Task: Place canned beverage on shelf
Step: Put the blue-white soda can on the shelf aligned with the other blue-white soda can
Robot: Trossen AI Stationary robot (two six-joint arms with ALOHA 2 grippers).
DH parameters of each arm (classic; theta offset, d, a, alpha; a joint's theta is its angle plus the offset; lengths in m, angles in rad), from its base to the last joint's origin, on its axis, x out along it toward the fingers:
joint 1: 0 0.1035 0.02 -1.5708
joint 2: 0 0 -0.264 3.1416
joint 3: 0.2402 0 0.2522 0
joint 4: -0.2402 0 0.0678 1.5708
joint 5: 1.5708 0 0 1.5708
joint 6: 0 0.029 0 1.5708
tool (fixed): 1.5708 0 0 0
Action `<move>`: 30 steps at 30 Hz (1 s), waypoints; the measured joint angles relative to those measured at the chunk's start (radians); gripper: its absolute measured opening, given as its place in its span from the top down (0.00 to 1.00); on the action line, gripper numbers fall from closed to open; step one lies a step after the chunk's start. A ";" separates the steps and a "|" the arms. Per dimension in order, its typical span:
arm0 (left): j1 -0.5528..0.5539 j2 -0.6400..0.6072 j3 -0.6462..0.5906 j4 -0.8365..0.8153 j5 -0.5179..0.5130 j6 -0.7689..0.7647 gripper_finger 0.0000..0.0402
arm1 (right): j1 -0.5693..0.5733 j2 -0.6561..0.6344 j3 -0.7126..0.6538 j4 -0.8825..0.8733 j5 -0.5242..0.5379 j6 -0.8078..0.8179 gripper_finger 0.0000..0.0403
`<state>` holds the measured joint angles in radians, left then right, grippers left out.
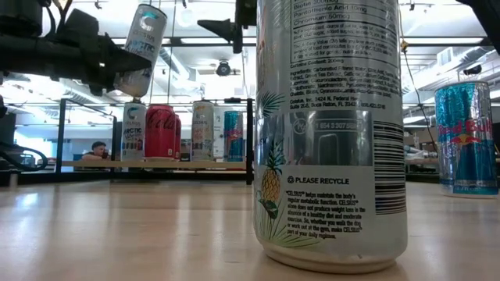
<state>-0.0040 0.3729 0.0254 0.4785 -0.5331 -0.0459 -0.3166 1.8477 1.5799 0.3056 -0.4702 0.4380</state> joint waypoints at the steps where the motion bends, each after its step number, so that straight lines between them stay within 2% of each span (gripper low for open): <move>1: -0.001 0.000 0.000 0.001 0.007 -0.005 0.32 | -0.004 0.000 0.000 0.007 -0.002 0.001 0.22; 4: 0.001 0.000 0.000 0.011 0.007 -0.022 0.32 | -0.005 0.000 0.000 0.019 0.011 -0.052 0.22; 11: 0.001 0.000 0.001 0.099 0.008 -0.076 0.31 | 0.010 -0.002 0.069 -0.063 0.023 -0.290 0.22; 17: 0.001 0.000 0.001 0.151 0.032 -0.102 0.31 | 0.072 -0.001 0.069 -0.093 0.090 -0.427 0.22; 23: 0.001 0.000 0.001 0.209 0.140 -0.127 0.31 | 0.125 -0.001 0.069 -0.094 0.111 -0.499 0.22; 30: 0.001 0.031 0.027 0.237 0.146 -0.128 0.31 | 0.132 -0.001 0.069 -0.100 0.132 -0.512 0.22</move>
<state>-0.0029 0.4042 0.0526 0.7155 -0.3866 -0.1740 -0.1850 1.8469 1.6493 0.2054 -0.3380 -0.0741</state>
